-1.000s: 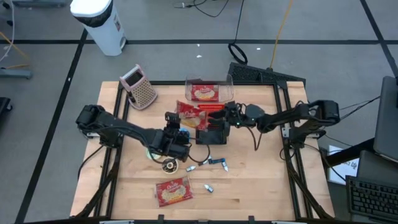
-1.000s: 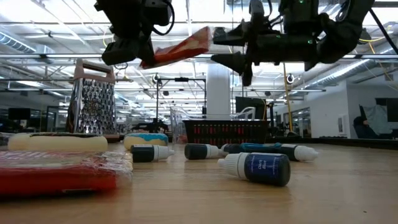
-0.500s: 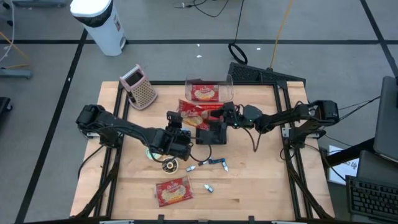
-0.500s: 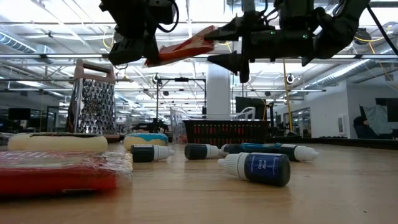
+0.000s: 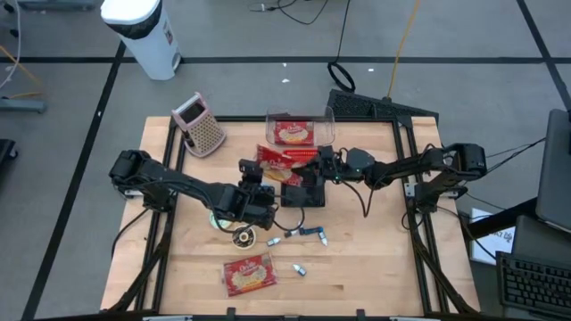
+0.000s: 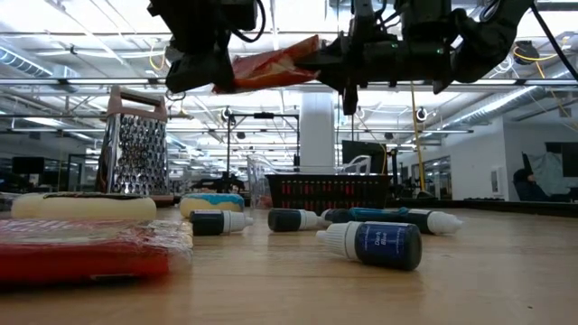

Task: Pick & Place Food Item
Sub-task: Put the left popcorn pack into the transparent bin

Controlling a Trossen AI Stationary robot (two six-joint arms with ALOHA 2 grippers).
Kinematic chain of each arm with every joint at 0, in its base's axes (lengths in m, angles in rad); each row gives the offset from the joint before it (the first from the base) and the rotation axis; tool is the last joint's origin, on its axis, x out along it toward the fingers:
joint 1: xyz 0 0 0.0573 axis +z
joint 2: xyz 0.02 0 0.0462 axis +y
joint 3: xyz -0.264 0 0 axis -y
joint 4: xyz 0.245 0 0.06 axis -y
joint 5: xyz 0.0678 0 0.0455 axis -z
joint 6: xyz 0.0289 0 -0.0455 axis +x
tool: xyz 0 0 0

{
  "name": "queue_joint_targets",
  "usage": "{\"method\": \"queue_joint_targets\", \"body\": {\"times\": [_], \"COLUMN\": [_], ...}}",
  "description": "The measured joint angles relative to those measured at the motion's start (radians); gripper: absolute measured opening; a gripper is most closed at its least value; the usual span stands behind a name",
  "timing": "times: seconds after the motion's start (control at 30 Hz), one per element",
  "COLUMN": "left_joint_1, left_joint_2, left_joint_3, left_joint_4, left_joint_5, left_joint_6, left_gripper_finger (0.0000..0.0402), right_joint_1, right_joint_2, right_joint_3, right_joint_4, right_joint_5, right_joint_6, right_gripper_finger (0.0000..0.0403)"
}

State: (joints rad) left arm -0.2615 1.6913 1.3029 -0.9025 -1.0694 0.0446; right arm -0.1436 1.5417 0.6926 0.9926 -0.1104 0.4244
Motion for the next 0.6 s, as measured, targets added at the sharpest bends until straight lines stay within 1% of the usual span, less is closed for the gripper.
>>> {"method": "queue_joint_targets", "body": {"times": [0.1,0.23,0.3,0.37,0.47,0.6], "left_joint_1": [-0.006,-0.037,-0.053,-0.070,-0.100,-0.138], "left_joint_2": [0.000,0.000,-0.001,-0.004,-0.021,-0.071], "left_joint_3": [0.000,0.031,0.075,0.118,0.172,0.180], "left_joint_4": [0.031,0.086,0.094,0.094,0.103,0.094], "left_joint_5": [-0.004,-0.001,0.028,0.077,0.120,0.125], "left_joint_6": [-0.026,-0.057,-0.101,-0.144,-0.208,-0.229], "left_gripper_finger": [0.0092,0.0167,0.0204,0.0235,0.0271,0.0301], "right_joint_1": [0.000,-0.014,-0.026,-0.037,-0.057,-0.090], "right_joint_2": [0.000,0.000,-0.001,-0.001,-0.001,0.001], "right_joint_3": [0.000,0.000,0.000,0.000,0.000,-0.001], "right_joint_4": [0.002,-0.005,-0.007,-0.010,-0.010,-0.042], "right_joint_5": [-0.009,-0.029,-0.031,-0.034,-0.068,-0.079], "right_joint_6": [0.001,-0.003,-0.002,-0.001,0.003,0.018], "right_gripper_finger": [0.0018,0.0009,0.0010,0.0011,0.0010,0.0010]}}
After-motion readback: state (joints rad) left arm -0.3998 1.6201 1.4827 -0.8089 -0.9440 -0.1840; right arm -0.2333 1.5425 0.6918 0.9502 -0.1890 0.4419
